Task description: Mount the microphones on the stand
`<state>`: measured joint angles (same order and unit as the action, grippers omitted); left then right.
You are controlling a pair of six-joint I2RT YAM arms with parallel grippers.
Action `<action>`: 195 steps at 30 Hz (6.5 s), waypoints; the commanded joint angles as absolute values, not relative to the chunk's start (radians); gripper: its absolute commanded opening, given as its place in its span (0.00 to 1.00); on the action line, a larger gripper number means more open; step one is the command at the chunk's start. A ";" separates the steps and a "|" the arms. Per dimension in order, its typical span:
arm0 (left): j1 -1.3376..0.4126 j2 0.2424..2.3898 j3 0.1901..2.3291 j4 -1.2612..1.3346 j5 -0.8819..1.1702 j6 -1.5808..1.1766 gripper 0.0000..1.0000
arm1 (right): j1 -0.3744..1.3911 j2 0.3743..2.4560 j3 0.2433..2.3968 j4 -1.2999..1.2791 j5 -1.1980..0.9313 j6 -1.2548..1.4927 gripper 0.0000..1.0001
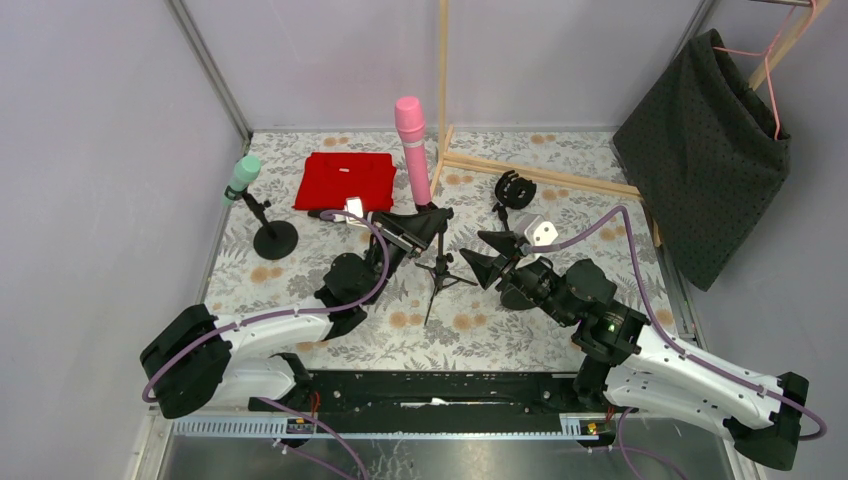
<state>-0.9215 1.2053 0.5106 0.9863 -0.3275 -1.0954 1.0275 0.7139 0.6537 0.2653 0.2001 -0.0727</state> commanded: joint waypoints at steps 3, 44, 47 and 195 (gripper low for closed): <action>-0.917 1.180 0.523 0.987 -0.329 -1.051 0.73 | 1.028 0.699 0.674 0.288 0.216 -0.063 0.55; -0.914 0.534 0.322 0.268 -0.313 -0.634 0.99 | 1.028 1.037 0.518 0.711 0.249 -0.075 0.63; -0.913 0.515 0.324 0.236 -0.327 -0.634 0.99 | 1.027 1.095 0.536 0.765 0.296 -0.098 0.60; -0.911 0.583 0.238 0.441 -0.262 -0.528 0.99 | -0.029 1.133 0.312 1.333 0.104 -0.080 0.00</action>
<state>-0.9169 0.5800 0.2512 0.3630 -0.2687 -0.5457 -0.0254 1.1324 0.3183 1.1625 0.0895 -0.0650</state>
